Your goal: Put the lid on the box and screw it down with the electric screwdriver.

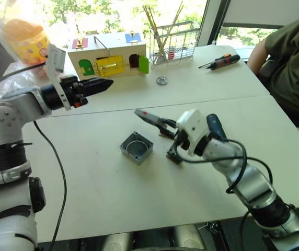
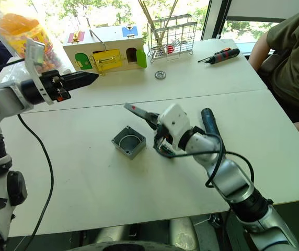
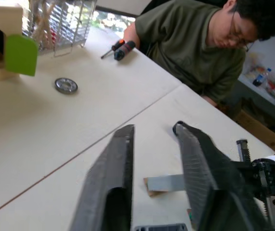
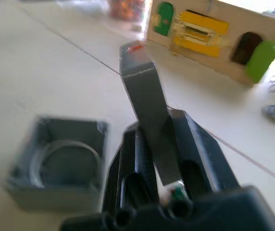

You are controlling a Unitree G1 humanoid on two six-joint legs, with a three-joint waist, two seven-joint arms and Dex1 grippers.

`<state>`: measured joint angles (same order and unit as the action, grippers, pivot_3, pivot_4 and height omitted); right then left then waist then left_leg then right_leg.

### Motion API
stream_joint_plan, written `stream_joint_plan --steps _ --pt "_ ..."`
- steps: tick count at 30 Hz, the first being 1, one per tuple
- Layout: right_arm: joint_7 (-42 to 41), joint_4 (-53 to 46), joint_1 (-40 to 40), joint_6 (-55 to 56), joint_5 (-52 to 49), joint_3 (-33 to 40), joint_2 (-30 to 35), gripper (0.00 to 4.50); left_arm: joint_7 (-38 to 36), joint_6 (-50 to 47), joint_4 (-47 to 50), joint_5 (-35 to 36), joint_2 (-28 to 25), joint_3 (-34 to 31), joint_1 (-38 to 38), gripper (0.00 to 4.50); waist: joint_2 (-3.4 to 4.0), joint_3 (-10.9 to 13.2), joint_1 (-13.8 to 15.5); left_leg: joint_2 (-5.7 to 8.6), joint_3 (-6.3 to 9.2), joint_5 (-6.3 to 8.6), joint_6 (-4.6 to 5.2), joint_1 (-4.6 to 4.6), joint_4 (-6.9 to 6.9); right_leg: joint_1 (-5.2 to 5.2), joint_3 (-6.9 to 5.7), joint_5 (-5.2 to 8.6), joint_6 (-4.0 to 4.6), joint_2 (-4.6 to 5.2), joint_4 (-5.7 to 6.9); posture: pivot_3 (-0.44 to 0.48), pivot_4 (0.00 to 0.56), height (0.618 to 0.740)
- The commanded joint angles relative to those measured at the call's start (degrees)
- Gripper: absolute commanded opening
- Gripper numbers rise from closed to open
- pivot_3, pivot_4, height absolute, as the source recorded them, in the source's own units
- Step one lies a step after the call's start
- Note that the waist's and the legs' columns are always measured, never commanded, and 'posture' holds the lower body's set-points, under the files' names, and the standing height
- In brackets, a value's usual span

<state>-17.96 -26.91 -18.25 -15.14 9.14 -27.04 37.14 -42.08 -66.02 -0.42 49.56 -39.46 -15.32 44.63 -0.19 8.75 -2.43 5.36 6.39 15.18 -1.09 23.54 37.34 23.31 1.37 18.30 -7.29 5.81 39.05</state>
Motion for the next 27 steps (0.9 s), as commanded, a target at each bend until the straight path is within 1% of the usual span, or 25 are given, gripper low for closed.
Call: stream_joint_plan --steps 1,3,5,8,14,18,23,27 --pt "7.24 1.68 0.49 12.99 20.48 -5.53 1.37 0.14 -1.52 0.34 2.24 -1.14 -1.00 3.27 -0.95 0.06 0.00 0.00 -0.05 -0.01 0.00 -0.01 -0.03 0.00 0.00 0.00 0.00 0.00 0.00 -0.01 0.00 0.000 0.150 0.740" --pt "10.22 4.25 1.05 16.70 28.38 -7.82 0.74 0.14 -3.88 1.07 4.71 -2.60 -2.38 7.23 -3.22 0.06 0.00 0.00 -0.16 -0.02 -0.02 -0.03 -0.05 0.00 -0.01 0.03 0.04 0.01 0.01 -0.04 0.03 0.000 0.150 0.740" --pt "11.94 6.31 1.24 18.61 33.35 -8.63 -0.73 0.14 -5.98 2.32 6.60 -4.00 -3.45 10.48 -4.66 0.06 0.00 0.00 -0.11 -0.06 -0.04 -0.03 -0.05 0.00 -0.06 0.05 0.10 0.01 0.01 -0.10 0.03 0.000 0.150 0.740" --pt "13.50 9.13 0.28 20.89 39.20 -9.27 -3.48 0.14 -7.47 4.84 6.09 -7.15 -3.21 14.89 -4.23 0.06 -0.01 0.00 0.25 -0.09 -0.03 -0.05 -0.08 0.00 -0.05 0.02 0.12 0.01 0.03 -0.15 0.02 0.000 0.150 0.740" --pt "12.43 13.00 0.29 24.81 42.11 -8.92 -7.36 0.14 -11.06 9.01 3.97 -11.55 -2.42 19.86 -3.13 0.06 -0.02 -0.01 0.70 -0.08 0.00 -0.06 -0.11 0.00 -0.01 -0.06 0.11 0.02 0.03 -0.16 -0.03 0.000 0.150 0.740" --pt "12.31 14.36 0.66 27.02 43.81 -8.35 -7.52 0.14 -14.40 13.02 1.20 -15.13 -1.39 23.37 -2.33 0.06 -0.02 -0.01 0.80 -0.08 0.00 -0.07 -0.11 0.00 -0.02 -0.06 0.11 0.02 0.03 -0.17 -0.02 0.000 0.150 0.740" --pt "12.30 15.19 1.70 28.37 44.96 -6.65 -7.05 0.14 -16.70 16.00 -2.00 -17.93 -0.62 24.52 -2.29 0.06 -0.02 -0.01 0.86 -0.09 0.00 -0.07 -0.11 0.00 -0.01 -0.06 0.11 0.02 0.03 -0.19 -0.02 0.000 0.150 0.740" --pt "13.61 14.87 2.56 28.86 46.56 -5.07 -7.33 0.14 -17.35 17.04 -3.68 -18.71 0.00 23.87 -2.52 0.06 -0.02 -0.01 1.15 -0.09 0.00 -0.07 -0.11 0.00 -0.01 -0.06 0.11 0.02 0.03 -0.19 -0.02 0.000 0.150 0.740"
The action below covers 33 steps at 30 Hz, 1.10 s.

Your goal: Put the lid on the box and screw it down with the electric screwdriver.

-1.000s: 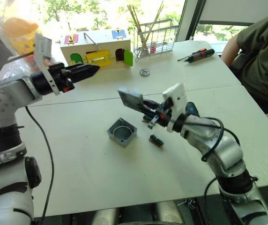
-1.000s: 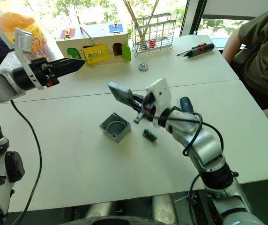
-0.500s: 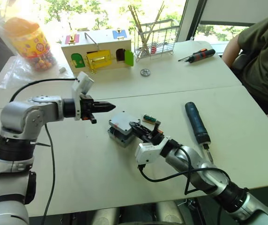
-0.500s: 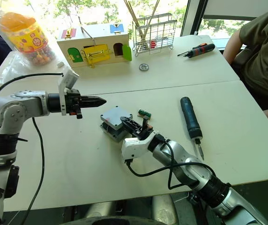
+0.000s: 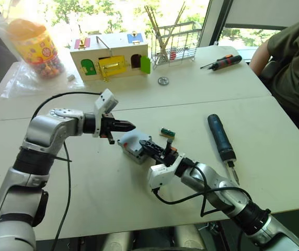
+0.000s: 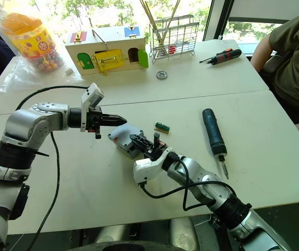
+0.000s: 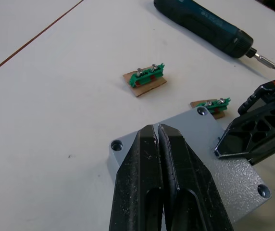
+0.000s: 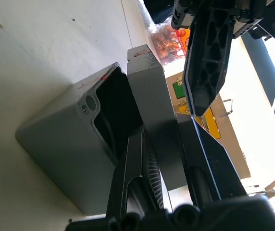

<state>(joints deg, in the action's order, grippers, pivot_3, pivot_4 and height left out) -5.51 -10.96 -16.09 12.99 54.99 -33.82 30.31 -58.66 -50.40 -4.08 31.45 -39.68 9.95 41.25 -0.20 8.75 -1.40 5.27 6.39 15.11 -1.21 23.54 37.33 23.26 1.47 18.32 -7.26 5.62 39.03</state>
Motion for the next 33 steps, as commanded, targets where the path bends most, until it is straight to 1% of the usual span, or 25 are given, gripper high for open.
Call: stream_joint_plan --steps 1,6,12,26,33 --pt "1.27 -1.13 0.54 0.92 0.95 1.94 -0.59 0.14 -0.96 1.58 -0.26 -0.79 0.32 -1.49 0.81 0.06 0.00 0.00 0.23 0.00 0.00 0.00 0.00 0.00 0.00 0.00 0.00 0.00 0.00 0.00 0.00 0.000 0.150 0.740" --pt "-0.50 0.01 1.69 1.79 1.34 1.59 -0.34 0.14 -1.03 1.88 0.60 -1.26 0.80 -1.66 -0.59 0.06 0.00 0.00 0.36 0.00 0.00 0.00 0.00 0.00 0.03 -0.02 0.00 0.00 0.00 0.00 0.00 0.000 0.150 0.740" --pt "-0.33 1.04 2.13 1.56 2.83 1.93 -0.45 0.14 -0.55 1.16 1.99 -1.08 1.34 -2.02 -1.39 0.06 -0.01 -0.01 0.38 0.00 0.00 0.00 0.00 -0.01 0.05 -0.04 0.00 0.00 0.00 0.00 0.01 0.000 0.150 0.740" --pt "-0.44 1.28 3.15 0.74 6.78 2.00 -2.04 0.14 -0.34 0.68 2.12 -1.35 2.28 -1.34 -0.74 0.06 -0.03 -0.02 0.39 0.00 0.01 0.00 0.00 -0.04 0.06 -0.07 0.00 0.00 0.00 -0.01 0.02 0.000 0.150 0.740" --pt "0.54 -0.92 2.94 -0.06 8.18 3.28 -2.93 0.14 0.34 0.89 1.00 -1.34 2.82 -2.23 0.40 0.06 -0.03 -0.02 0.40 0.00 0.01 -0.01 -0.01 -0.04 0.07 -0.07 0.00 0.00 0.00 -0.01 0.03 0.000 0.150 0.740"
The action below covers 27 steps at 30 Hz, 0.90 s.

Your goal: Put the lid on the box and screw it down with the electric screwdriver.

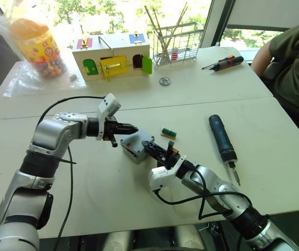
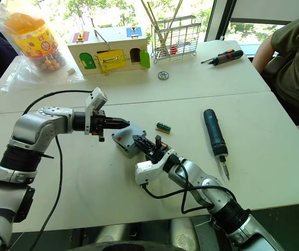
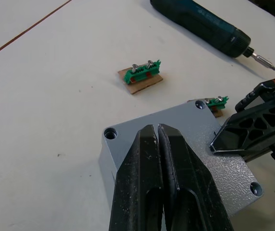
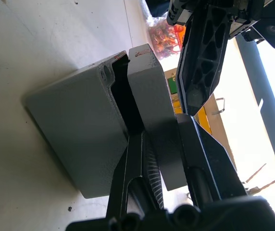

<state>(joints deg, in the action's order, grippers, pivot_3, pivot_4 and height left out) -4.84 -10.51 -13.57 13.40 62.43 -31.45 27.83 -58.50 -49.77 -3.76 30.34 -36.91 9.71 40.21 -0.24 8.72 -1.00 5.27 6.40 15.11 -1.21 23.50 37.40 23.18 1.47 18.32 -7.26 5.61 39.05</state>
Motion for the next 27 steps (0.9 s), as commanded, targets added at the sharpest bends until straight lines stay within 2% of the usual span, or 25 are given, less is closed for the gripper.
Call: stream_joint_plan --steps 1,9,27 --pt "-0.44 -1.71 0.54 -0.71 0.78 1.00 -0.61 0.14 0.22 0.78 -0.19 -0.43 0.22 -2.14 1.78 0.06 0.00 0.00 0.02 0.00 0.00 0.00 0.00 0.00 0.00 0.00 0.00 0.00 0.00 0.00 0.00 0.000 0.150 0.740" --pt "-5.10 -4.23 1.23 -3.38 1.63 1.17 -2.04 0.14 -0.91 4.52 -6.97 -2.77 0.73 -2.61 4.86 0.06 0.00 0.00 0.01 0.00 0.00 -0.01 -0.01 0.00 0.01 0.00 -0.01 0.00 0.00 -0.01 0.02 0.000 0.150 0.740" --pt "-9.13 -6.28 5.11 -6.80 4.42 1.46 -3.13 0.14 -4.82 5.88 -10.18 -5.44 4.29 -0.80 7.51 0.06 -0.03 -0.02 0.20 0.01 0.03 -0.01 -0.01 0.00 0.05 -0.02 -0.02 0.00 0.00 -0.01 0.04 0.000 0.150 0.740"
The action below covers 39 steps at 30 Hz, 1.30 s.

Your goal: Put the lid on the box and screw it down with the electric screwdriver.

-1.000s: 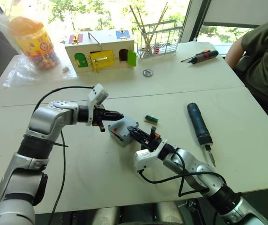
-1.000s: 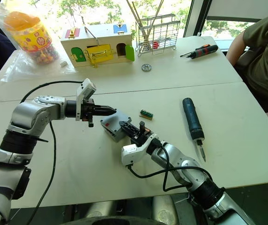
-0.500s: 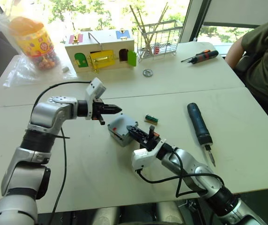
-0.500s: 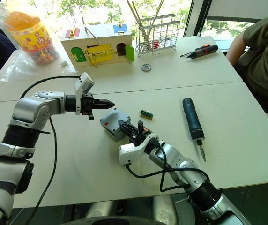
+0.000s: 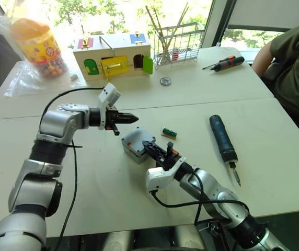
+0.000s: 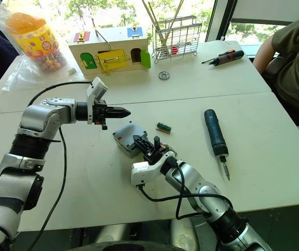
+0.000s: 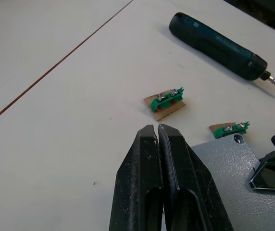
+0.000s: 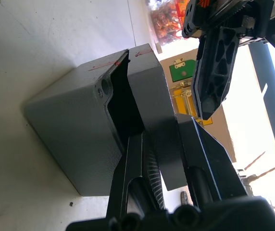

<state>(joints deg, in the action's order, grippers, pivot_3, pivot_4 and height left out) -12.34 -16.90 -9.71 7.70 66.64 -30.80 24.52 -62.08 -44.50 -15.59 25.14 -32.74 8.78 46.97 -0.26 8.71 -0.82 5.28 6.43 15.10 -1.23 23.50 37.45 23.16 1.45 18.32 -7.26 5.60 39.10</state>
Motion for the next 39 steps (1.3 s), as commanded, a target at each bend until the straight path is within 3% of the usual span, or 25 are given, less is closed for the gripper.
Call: stream_joint_plan --steps 1,10,12,13,18,23,39 --pt "-1.68 0.32 1.46 -1.01 0.19 0.71 0.23 0.14 -1.77 0.56 2.20 -0.37 0.02 0.47 0.52 0.06 -0.01 0.00 0.04 0.00 0.00 0.00 0.00 0.00 0.00 0.00 0.00 0.00 0.00 0.00 0.00 0.000 0.150 0.740" --pt "-2.25 1.19 2.47 -1.04 -0.31 0.12 -0.39 0.14 -6.72 5.98 3.30 -6.60 -2.25 7.32 -2.64 0.06 -0.09 -0.08 0.17 0.00 0.03 0.00 0.00 -0.03 0.01 -0.05 0.00 0.00 0.00 0.00 0.00 0.000 0.150 0.740" --pt "-2.45 1.01 2.64 -0.96 -1.12 0.35 -0.51 1.17 -6.75 7.23 2.31 -7.90 -1.74 8.14 -2.85 0.00 -0.14 -0.13 0.18 0.01 0.04 0.00 0.00 -0.10 0.00 -0.14 -0.01 0.00 0.00 0.00 -0.02 0.000 0.150 0.740" --pt "-2.52 0.80 2.70 -0.87 -1.30 0.51 -0.45 1.42 -6.86 7.82 1.66 -8.51 -1.39 8.47 -2.89 0.00 -0.15 -0.16 0.15 0.01 0.05 0.00 0.00 -0.12 -0.01 -0.18 -0.01 0.00 0.00 0.00 -0.04 0.000 0.150 0.740" --pt "-3.10 -1.09 3.38 -0.11 -1.58 1.18 0.40 3.58 -8.15 9.55 0.76 -10.49 -1.02 10.13 -3.84 0.00 -0.46 -0.59 0.11 0.00 0.08 0.01 0.01 -0.43 -0.11 -0.49 -0.03 0.01 0.01 -0.01 -0.10 0.000 0.150 0.740" --pt "-3.58 -3.16 3.88 1.15 -2.07 1.84 1.16 3.58 -8.26 11.04 0.20 -12.05 -0.81 11.18 -5.15 0.00 -0.52 -0.68 0.08 -0.01 0.07 0.05 0.08 -1.01 -0.32 -1.03 -0.02 0.04 0.01 -0.01 -0.30 0.000 0.150 0.740" --pt "-5.20 -2.19 0.03 5.16 -4.34 1.20 0.45 3.58 -5.73 11.18 -0.66 -12.90 -0.75 8.74 -5.50 0.00 -0.54 -0.91 -0.10 -0.10 0.08 0.06 0.09 -1.03 -0.35 -1.00 -0.03 0.05 0.01 -0.08 -0.62 0.000 0.150 0.740"
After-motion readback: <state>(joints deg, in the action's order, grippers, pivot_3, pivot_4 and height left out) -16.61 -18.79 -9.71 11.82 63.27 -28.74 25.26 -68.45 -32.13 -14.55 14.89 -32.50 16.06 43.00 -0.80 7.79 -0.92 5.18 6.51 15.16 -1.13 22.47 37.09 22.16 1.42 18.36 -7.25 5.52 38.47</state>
